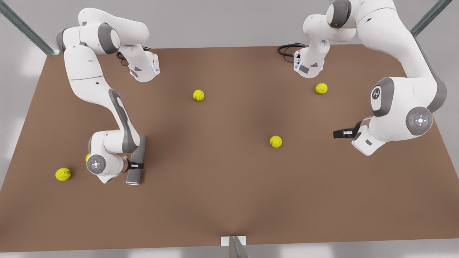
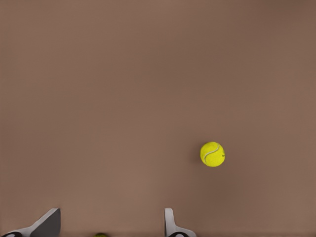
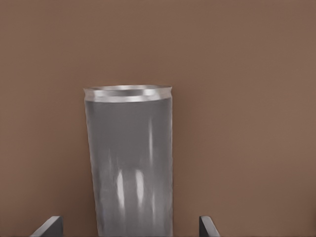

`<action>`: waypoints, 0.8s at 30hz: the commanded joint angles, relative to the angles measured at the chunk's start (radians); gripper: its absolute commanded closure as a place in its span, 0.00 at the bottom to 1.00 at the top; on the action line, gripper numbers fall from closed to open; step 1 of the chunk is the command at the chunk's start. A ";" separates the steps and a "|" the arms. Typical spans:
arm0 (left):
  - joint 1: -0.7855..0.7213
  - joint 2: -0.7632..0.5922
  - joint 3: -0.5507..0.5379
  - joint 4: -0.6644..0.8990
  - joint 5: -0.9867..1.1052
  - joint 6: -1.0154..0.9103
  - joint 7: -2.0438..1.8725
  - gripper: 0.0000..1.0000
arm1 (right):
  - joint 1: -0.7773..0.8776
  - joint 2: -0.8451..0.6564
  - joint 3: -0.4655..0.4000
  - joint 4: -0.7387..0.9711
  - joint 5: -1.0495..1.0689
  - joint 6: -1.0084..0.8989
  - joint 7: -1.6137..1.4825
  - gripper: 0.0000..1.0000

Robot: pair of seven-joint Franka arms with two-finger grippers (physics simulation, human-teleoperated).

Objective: Put the tennis tube upright

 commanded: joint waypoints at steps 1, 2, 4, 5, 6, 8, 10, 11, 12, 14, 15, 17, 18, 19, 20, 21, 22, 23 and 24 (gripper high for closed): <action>0.000 0.000 0.000 0.000 0.000 -0.002 0.000 0.00 | -0.002 0.003 0.000 0.002 0.000 0.000 -0.002 0.00; 0.000 0.000 0.000 0.000 0.000 -0.002 0.000 0.00 | -0.002 0.011 0.000 0.014 0.000 0.000 -0.006 0.00; 0.002 0.005 0.000 -0.002 0.000 -0.003 0.000 0.00 | -0.002 0.014 0.000 0.012 0.000 0.020 -0.014 0.00; 0.002 0.005 0.000 -0.002 0.000 -0.005 0.000 0.00 | -0.003 0.025 0.000 0.016 -0.006 0.025 -0.014 0.00; 0.002 0.005 0.000 -0.002 0.000 -0.005 0.000 0.00 | -0.002 0.030 0.000 0.016 -0.006 0.034 -0.026 0.00; 0.003 0.008 0.000 -0.005 0.000 -0.008 0.000 0.00 | -0.002 0.051 0.000 0.022 -0.006 0.048 -0.032 0.00; 0.003 0.011 0.000 -0.006 0.000 -0.011 0.000 0.00 | 0.000 0.056 0.000 0.022 -0.008 0.048 -0.034 0.00; 0.005 0.012 -0.001 -0.006 0.000 -0.014 0.000 0.00 | 0.000 0.060 0.000 0.023 -0.008 0.049 -0.034 0.00; 0.005 0.012 -0.001 -0.006 0.000 -0.012 -0.002 0.00 | 0.000 0.069 0.000 0.034 -0.008 0.048 -0.034 0.00; 0.005 0.018 -0.001 -0.006 0.000 -0.014 -0.002 0.00 | 0.000 0.076 0.000 0.039 -0.008 0.049 -0.034 0.00; 0.005 0.020 0.000 -0.006 0.000 -0.015 -0.002 0.00 | 0.000 0.080 0.000 0.039 -0.008 0.048 -0.034 0.00; 0.005 0.022 -0.001 -0.006 0.000 -0.015 -0.002 0.00 | -0.002 0.082 0.000 0.039 -0.006 0.048 -0.034 0.00; 0.005 0.022 -0.001 -0.006 0.000 -0.017 -0.002 0.00 | -0.002 0.082 0.000 0.037 -0.006 0.048 -0.032 0.00; 0.005 0.022 -0.001 -0.006 0.000 -0.017 -0.003 0.00 | 0.000 0.082 0.000 0.037 -0.006 0.048 -0.034 0.00; 0.005 0.025 -0.001 -0.006 0.000 -0.018 -0.003 0.00 | 0.000 0.083 0.000 0.037 -0.006 0.048 -0.034 0.00; 0.005 0.025 -0.001 -0.006 0.000 -0.020 -0.003 0.00 | 0.000 0.083 0.000 0.037 -0.006 0.048 -0.032 0.02; 0.005 0.025 -0.001 -0.006 0.000 -0.023 -0.003 0.00 | 0.000 0.086 0.000 0.038 -0.006 0.048 -0.032 0.05; 0.005 0.025 -0.001 -0.006 0.000 -0.025 -0.003 0.00 | 0.000 0.092 0.000 0.037 -0.006 0.048 -0.032 0.05; 0.006 0.026 -0.001 -0.006 0.000 -0.025 -0.003 0.00 | -0.002 0.097 0.000 0.037 -0.006 0.049 -0.032 0.05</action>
